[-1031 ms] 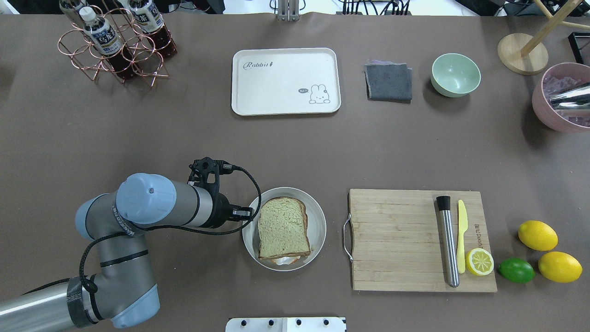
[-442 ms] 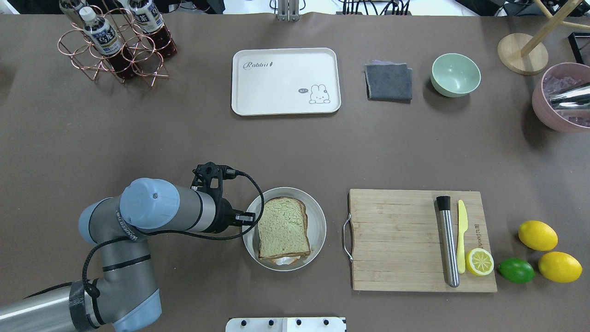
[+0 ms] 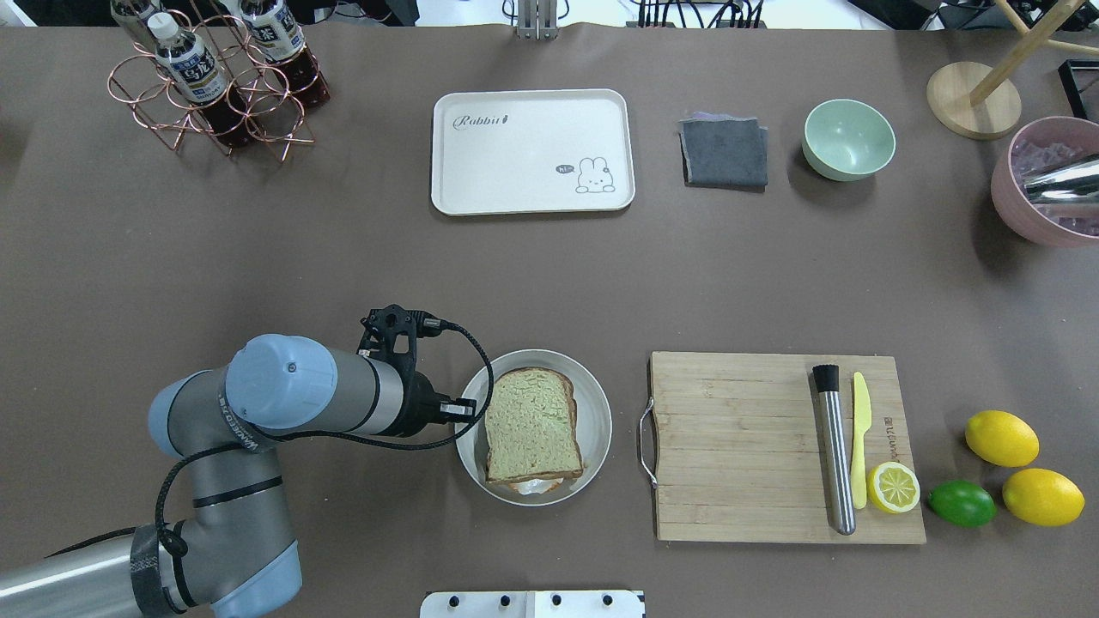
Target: Make sandwich and place on tray
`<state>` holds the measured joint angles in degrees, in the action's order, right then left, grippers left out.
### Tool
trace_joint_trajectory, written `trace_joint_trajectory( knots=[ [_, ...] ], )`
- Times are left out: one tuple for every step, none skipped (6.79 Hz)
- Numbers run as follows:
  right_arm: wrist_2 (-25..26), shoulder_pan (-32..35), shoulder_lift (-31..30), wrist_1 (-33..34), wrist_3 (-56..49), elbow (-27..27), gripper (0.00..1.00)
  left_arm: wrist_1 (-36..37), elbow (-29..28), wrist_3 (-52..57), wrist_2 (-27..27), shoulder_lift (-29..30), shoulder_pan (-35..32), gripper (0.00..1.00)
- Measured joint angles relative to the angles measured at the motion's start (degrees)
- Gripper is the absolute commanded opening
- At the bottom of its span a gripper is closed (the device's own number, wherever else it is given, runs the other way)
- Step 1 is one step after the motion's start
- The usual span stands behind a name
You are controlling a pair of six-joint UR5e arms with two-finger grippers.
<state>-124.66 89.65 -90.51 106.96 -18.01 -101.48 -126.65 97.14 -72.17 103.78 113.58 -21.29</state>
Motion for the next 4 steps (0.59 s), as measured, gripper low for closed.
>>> trace_joint_trajectory(
  knots=[
    [-0.04, 0.00, 0.00, 0.00, -0.10, 0.22, 1.00, 0.00, 0.14, 0.03, -0.02, 0.07, -0.21, 0.00],
    [-0.05, 0.00, -0.07, 0.00, -0.16, 0.35, 1.00, -0.02, 0.34, 0.10, 0.16, 0.18, -1.12, 0.00],
    [-0.06, 0.00, -0.19, 0.00, -0.16, 0.38, 1.00, -0.04, 0.45, 0.63, 0.71, 0.31, -2.84, 0.00],
    [-0.06, 0.00, -0.33, 0.00, -0.23, 0.49, 1.00, 0.09, 0.36, 2.32, 2.49, 0.69, -5.73, 0.00]
  ],
)
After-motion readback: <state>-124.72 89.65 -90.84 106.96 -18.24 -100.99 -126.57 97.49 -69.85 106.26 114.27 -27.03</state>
